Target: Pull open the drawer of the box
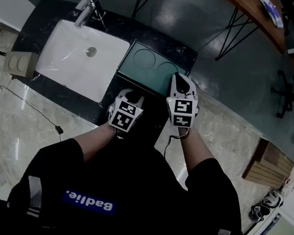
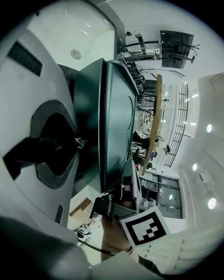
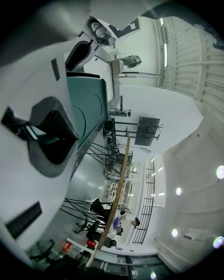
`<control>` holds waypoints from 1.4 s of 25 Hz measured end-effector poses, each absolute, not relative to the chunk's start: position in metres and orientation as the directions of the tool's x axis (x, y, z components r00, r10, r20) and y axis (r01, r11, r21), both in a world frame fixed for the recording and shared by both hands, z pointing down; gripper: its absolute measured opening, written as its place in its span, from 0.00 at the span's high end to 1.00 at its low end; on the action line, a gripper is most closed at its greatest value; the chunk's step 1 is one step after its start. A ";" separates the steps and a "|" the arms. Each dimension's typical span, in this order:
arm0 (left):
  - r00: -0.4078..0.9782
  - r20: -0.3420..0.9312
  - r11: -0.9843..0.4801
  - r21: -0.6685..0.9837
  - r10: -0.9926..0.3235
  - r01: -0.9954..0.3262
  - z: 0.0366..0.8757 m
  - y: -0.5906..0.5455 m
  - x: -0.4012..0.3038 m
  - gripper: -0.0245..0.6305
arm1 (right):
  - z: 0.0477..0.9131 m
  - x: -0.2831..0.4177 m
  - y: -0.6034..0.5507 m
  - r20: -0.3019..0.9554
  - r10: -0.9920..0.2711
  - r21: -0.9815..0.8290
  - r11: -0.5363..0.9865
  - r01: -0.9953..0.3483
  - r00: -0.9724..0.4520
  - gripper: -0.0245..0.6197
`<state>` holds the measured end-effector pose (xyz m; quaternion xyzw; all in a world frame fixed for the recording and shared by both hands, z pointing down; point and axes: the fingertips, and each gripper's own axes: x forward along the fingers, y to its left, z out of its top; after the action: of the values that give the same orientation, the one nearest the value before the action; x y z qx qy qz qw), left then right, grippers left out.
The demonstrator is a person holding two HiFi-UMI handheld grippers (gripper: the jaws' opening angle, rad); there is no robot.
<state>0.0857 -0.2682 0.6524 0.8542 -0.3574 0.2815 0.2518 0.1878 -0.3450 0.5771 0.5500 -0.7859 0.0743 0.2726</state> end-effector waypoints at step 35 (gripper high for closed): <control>0.583 0.656 -0.600 0.239 -0.480 -0.764 0.655 -0.215 0.064 0.86 | 0.578 0.187 -0.344 0.491 -0.839 0.245 0.389 -0.888 -0.233 0.96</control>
<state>0.0639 -0.2146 0.6549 0.8512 -0.3653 0.2743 0.2583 0.1868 -0.3439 0.5783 0.5510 -0.7839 0.0430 0.2831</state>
